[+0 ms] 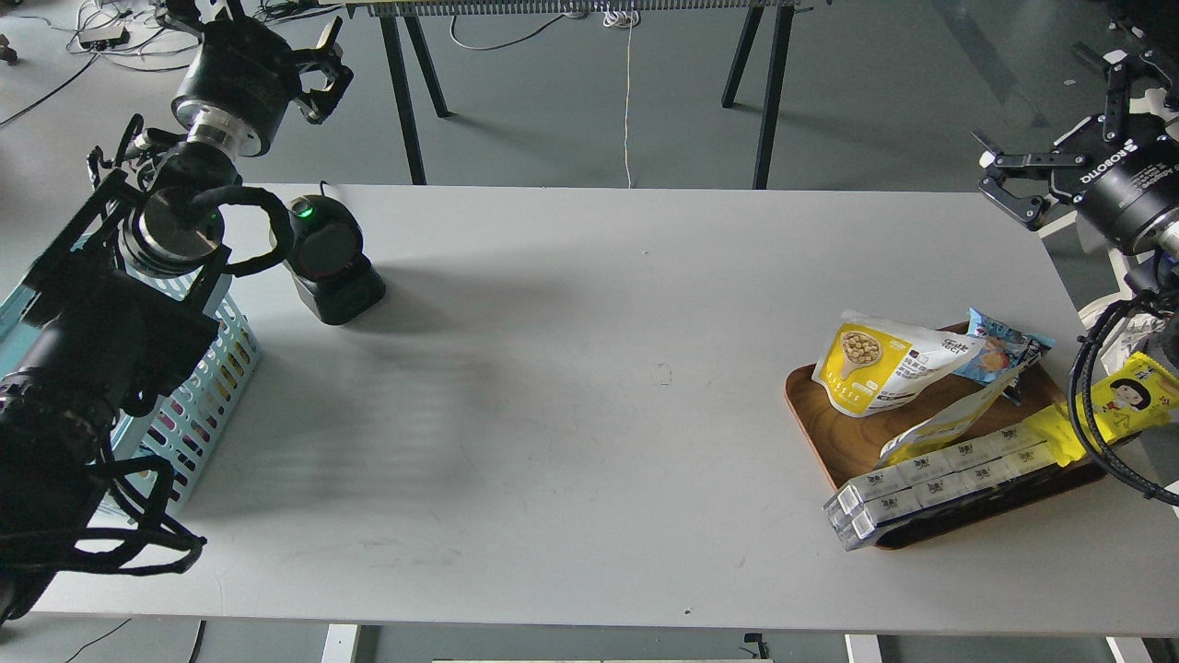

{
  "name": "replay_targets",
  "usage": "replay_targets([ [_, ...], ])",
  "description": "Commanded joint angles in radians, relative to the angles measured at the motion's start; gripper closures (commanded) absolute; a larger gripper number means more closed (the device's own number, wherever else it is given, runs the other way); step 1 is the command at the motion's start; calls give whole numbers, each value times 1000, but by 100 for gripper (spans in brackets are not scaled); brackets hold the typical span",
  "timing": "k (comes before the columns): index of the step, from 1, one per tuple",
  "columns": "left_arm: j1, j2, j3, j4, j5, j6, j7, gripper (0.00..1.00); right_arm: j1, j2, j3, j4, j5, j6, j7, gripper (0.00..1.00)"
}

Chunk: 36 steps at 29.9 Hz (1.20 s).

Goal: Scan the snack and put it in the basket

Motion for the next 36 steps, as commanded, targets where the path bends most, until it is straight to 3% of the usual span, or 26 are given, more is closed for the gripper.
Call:
replay_targets([
  [1, 0, 10, -1, -7, -1, -6, 0, 0, 29, -64, -47, 41, 1, -9, 0, 0],
  [8, 0, 18, -7, -8, -1, -37, 0, 0, 316, -173, -365, 90, 7, -15, 0, 0],
  [17, 0, 26, -12, -11, -1, -49, 0, 0, 844, -117, -931, 167, -26, -40, -23, 0],
  [21, 1, 35, -12, -11, -4, -52, -2, 0, 1037, -48, -1108, 196, -71, -107, -133, 0],
  [25, 1, 42, -14, -11, -4, -52, -2, 0, 1204, 29, -1224, 262, -68, -219, -308, 0],
  [28, 3, 49, -14, -11, -4, -54, -2, 0, 1327, 66, -1306, 340, -36, -326, -411, 0],
  [32, 3, 52, -15, -11, -5, -52, -2, 0, 1488, 159, -1418, 460, 130, -526, -492, 0],
  [36, 3, 52, -15, -11, -5, -52, -2, 0, 1625, 262, -1482, 552, 288, -699, -514, 0],
])
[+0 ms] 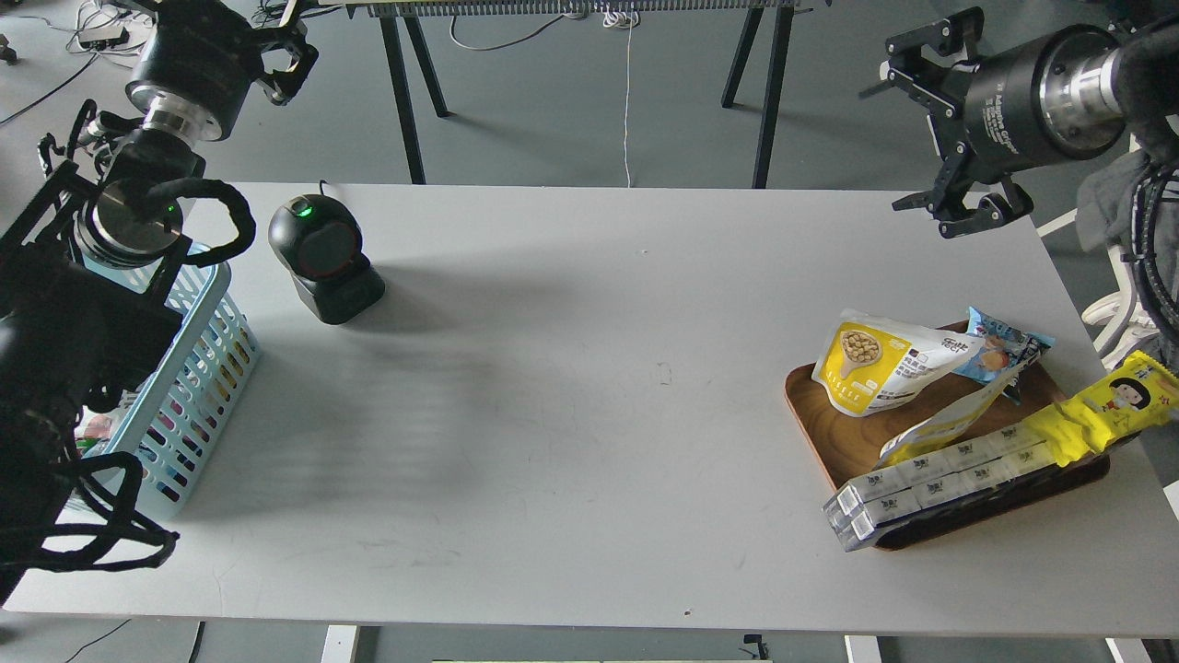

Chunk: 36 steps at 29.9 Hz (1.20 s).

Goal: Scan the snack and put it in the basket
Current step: 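Lower the right gripper onto the yellow snack packet on the tray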

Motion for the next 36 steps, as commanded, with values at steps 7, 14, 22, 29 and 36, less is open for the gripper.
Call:
replay_targets([
  [7, 2, -1, 0, 0, 0, 1, 0, 0, 67, 111, -34, 90, 255, -324, -18, 0],
  [14, 3, -1, 1, 0, 0, 1, 0, 0, -64, 71, -2, 96, 260, -339, -9, 0],
  [22, 6, -1, 1, 0, 0, 1, 0, 0, -243, -7, 111, 82, 191, -339, 6, 0],
  [29, 8, -3, 3, 0, 0, 1, 2, 0, -406, -13, 242, 26, 134, -339, 7, 1],
  [36, 9, -1, 5, 0, 0, 1, 0, 0, -466, -45, 276, -4, 94, -339, 7, 4],
])
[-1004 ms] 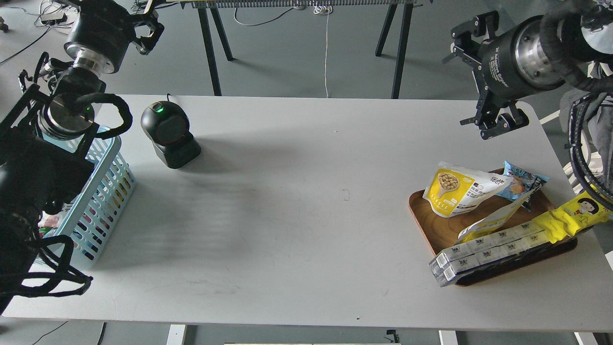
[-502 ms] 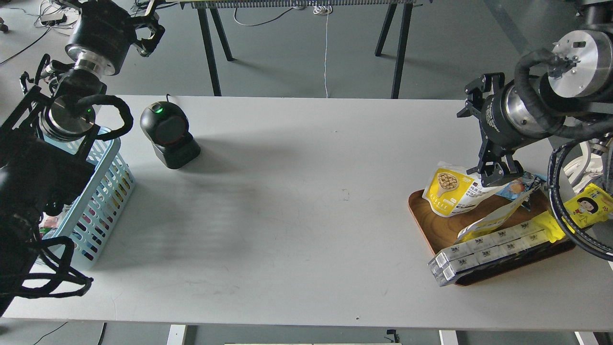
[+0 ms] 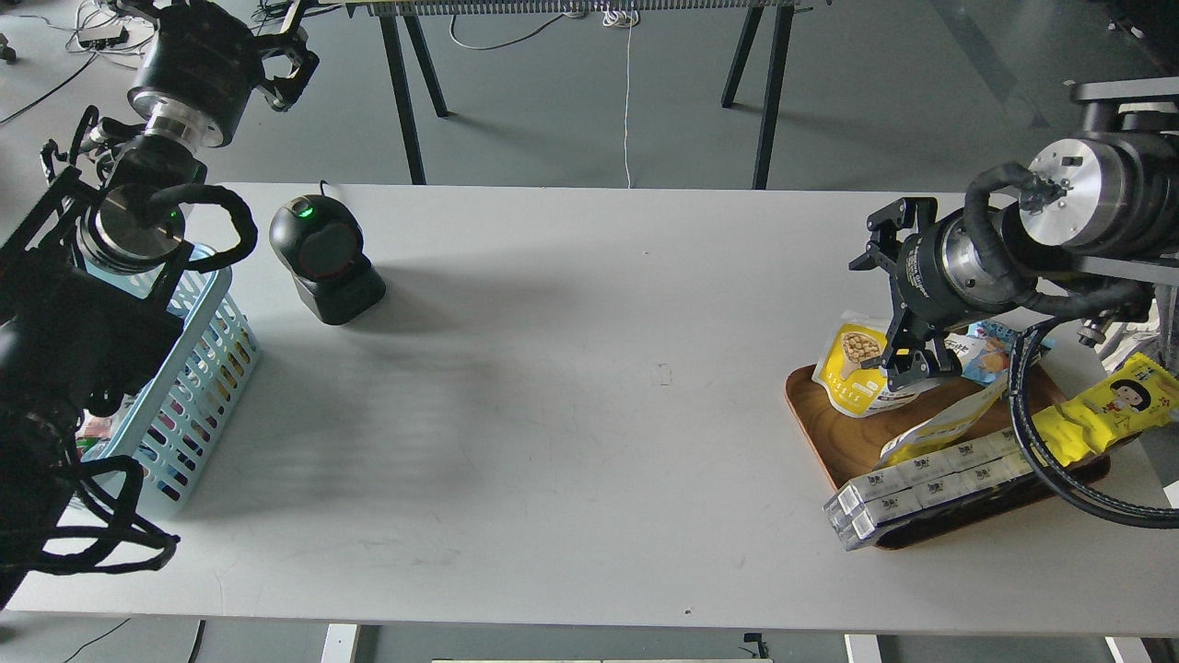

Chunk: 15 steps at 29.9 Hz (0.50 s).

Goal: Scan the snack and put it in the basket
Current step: 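Lower the right gripper onto the yellow snack packet on the tray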

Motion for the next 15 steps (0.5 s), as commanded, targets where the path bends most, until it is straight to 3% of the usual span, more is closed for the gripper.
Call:
replay_targets([
  [1, 0, 1, 0, 0, 0, 0, -1, 0, -15, -27, 6, -16, -16, 0, -2, 5],
  [10, 7, -2, 2, 0, 0, 0, -1, 0, -113, -64, 61, -48, -59, 0, -2, 15],
  [13, 8, -2, 2, 0, 0, 0, -1, 0, -152, -64, 92, -48, -85, 0, -2, 26],
  [15, 8, -2, 2, 0, 0, 0, -1, 0, -173, -63, 106, -48, -105, 0, -2, 40],
])
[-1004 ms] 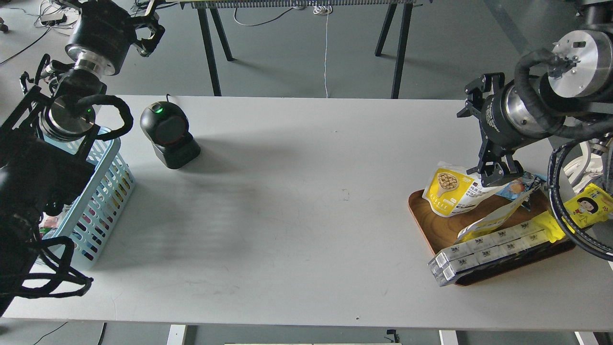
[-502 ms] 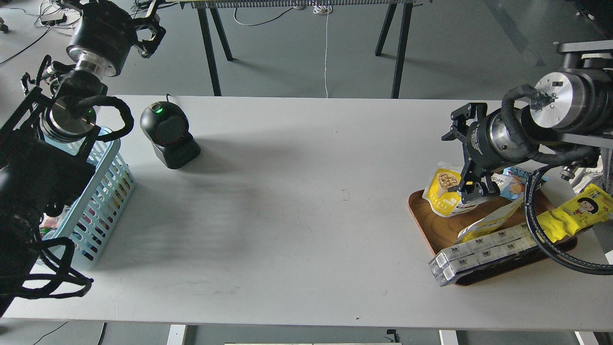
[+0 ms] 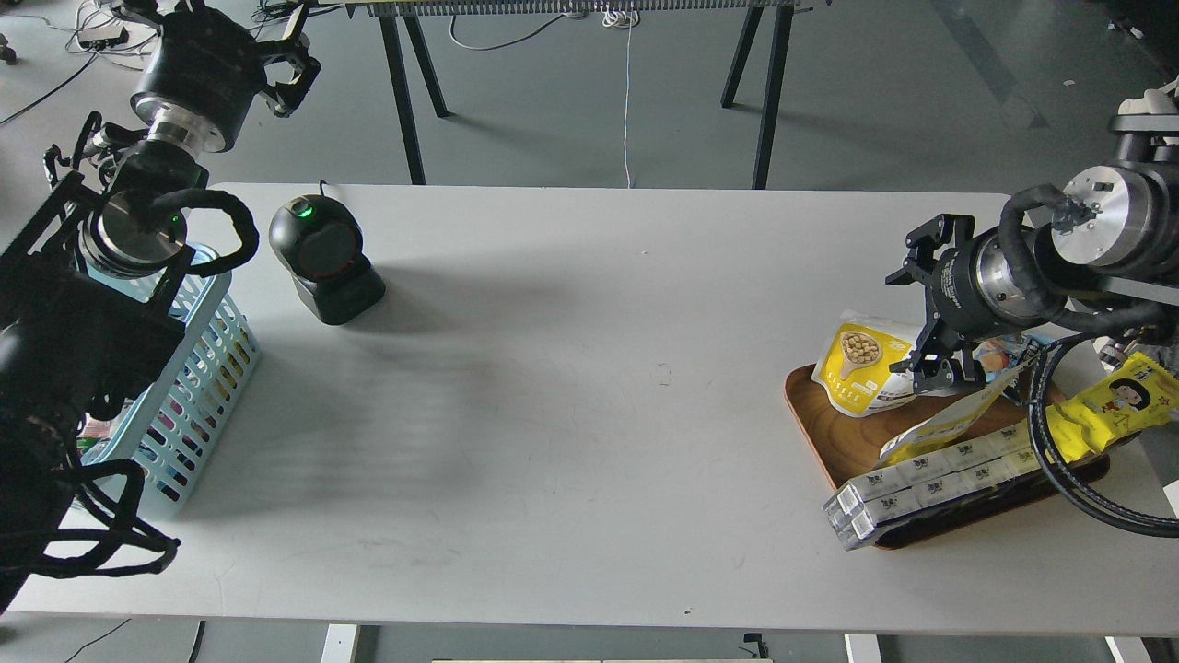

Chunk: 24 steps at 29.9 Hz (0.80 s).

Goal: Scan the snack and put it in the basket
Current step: 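Lower the right gripper onto the yellow snack packet on the tray, then close the right gripper on the yellow packet and lift it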

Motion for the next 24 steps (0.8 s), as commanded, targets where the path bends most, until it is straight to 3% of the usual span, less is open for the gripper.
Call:
replay_targets([
  [1, 2, 0, 1, 0, 0, 0, 0, 0, -41, 1, 27, 0, -35, 0, 0, 49],
  [4, 2, 0, 1, 0, 0, 0, 0, 0, -58, 4, 27, -6, -39, 0, -1, 70],
  [6, 2, 0, 3, 0, 0, 0, 0, 0, -65, 7, 29, -14, -39, 0, -1, 73],
  [9, 2, 0, 3, 0, 0, 0, 0, 0, -70, 1, 47, -14, -42, 0, -3, 93],
  [13, 2, -2, 3, 0, 2, 0, 0, 0, -73, 1, 67, -14, -44, 0, -6, 99],
  [24, 2, -2, 3, 0, 2, 1, 0, 0, -53, -30, 133, 4, -64, 0, -14, 100],
])
